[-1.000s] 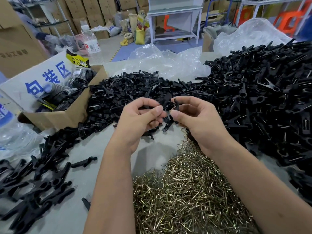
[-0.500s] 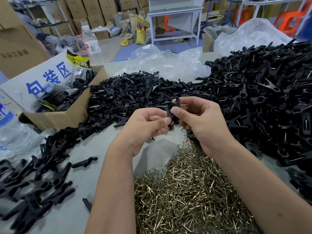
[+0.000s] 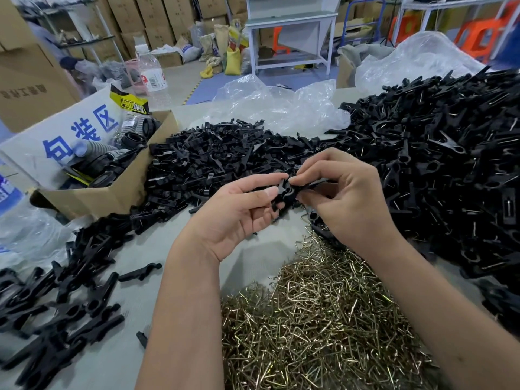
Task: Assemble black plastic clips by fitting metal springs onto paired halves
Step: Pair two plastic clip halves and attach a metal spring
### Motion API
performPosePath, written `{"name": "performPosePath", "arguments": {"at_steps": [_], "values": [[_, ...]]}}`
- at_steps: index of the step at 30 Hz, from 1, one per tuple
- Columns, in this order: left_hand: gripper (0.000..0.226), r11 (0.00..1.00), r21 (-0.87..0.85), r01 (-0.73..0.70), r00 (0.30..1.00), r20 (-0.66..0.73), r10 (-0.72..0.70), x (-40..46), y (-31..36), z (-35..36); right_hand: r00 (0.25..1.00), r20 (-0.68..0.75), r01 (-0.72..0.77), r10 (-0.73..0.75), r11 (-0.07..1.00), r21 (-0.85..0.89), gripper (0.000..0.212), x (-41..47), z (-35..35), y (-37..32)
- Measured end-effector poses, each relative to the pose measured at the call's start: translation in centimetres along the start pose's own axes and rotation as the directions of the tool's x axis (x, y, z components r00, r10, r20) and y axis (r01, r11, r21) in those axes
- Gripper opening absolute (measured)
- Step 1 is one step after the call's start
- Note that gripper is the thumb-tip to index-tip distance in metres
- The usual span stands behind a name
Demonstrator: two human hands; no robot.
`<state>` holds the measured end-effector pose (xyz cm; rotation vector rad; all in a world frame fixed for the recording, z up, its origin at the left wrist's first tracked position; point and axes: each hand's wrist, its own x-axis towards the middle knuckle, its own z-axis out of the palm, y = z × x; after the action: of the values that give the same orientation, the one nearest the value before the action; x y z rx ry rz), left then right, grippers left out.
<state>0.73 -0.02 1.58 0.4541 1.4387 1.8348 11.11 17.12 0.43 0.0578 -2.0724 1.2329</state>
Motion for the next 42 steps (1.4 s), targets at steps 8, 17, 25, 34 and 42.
{"name": "performPosePath", "arguments": {"at_steps": [8, 17, 25, 34, 42], "values": [[0.045, 0.999, -0.033, -0.003, 0.999, -0.040, 0.002, 0.1, 0.1, 0.2, 0.999, 0.014, 0.040, -0.040, 0.999, 0.007, 0.019, 0.0, -0.1, 0.3], [0.044, 1.000, -0.007, -0.006, 0.999, -0.034, 0.006, 0.3, -0.3, 0.4, 0.998, 0.042, 0.053, -0.050, 0.996, -0.073, 0.018, -0.1, 0.0, 0.3], [0.028, 1.000, -0.015, -0.027, 0.993, -0.112, 0.025, 1.0, -0.7, 0.8, 0.997, 0.027, 0.069, -0.066, 0.992, -0.109, 0.019, -0.2, -0.3, 0.6], [0.026, 0.991, 0.127, -0.036, 0.991, -0.124, 0.052, 1.2, -0.8, 0.7, 0.986, 0.066, 0.168, -0.155, 0.943, -0.288, 0.017, -0.3, -0.3, 0.7], [0.034, 0.880, 0.438, -0.185, 0.969, -0.071, 0.238, 1.0, -0.9, 0.7, 0.992, 0.004, 0.123, -0.128, 0.946, -0.301, 0.018, -0.3, 0.1, 0.8]]}}
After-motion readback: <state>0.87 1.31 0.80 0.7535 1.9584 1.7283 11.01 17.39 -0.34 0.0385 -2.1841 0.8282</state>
